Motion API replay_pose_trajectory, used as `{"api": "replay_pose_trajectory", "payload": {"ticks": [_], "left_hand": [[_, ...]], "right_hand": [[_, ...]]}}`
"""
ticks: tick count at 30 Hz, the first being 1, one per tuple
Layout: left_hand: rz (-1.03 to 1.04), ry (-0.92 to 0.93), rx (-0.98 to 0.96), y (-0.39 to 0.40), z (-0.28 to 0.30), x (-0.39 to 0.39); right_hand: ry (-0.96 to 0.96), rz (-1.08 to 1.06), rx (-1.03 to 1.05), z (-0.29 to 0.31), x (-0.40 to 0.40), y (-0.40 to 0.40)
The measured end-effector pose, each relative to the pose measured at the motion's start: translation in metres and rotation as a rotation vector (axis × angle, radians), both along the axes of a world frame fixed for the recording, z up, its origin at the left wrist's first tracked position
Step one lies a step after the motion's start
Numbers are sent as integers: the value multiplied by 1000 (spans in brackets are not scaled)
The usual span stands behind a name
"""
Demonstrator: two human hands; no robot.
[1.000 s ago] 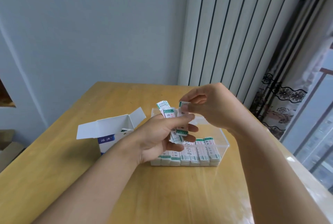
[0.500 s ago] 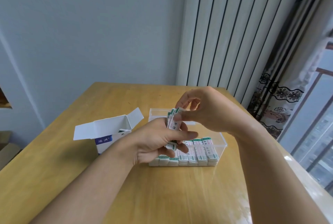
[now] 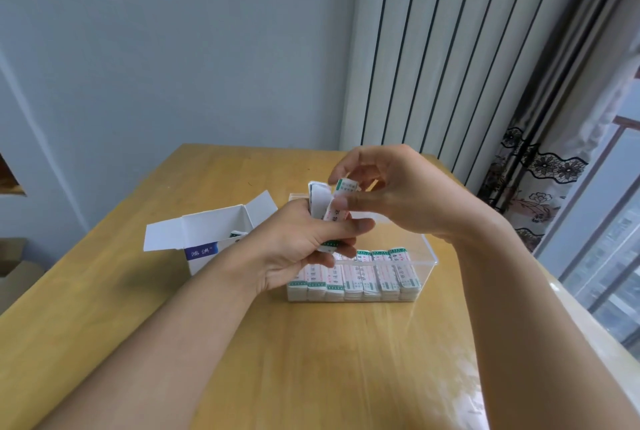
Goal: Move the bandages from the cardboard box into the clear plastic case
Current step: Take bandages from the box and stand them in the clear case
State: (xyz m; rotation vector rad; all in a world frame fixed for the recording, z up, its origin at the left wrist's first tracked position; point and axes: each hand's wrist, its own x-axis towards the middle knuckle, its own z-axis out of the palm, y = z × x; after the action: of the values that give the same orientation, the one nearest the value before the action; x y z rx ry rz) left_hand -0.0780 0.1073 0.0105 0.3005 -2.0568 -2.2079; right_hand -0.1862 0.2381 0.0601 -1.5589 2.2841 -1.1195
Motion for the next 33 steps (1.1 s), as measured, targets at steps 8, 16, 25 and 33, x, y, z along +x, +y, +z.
{"api": "replay_pose_trajectory", "payload": {"ticks": [8, 16, 25, 33], "left_hand": [[86, 12, -20, -7, 2, 1], [103, 32, -6, -9, 1, -1], [334, 101, -33, -23, -9, -7], [343, 91, -2, -27, -20, -12]], "right_hand": [[-125, 11, -111, -4, -2, -4], [-365, 20, -273, -5, -1, -10], [-246, -279, 107, -22, -27, -6], [-271, -206, 349, -58, -28, -30]]}}
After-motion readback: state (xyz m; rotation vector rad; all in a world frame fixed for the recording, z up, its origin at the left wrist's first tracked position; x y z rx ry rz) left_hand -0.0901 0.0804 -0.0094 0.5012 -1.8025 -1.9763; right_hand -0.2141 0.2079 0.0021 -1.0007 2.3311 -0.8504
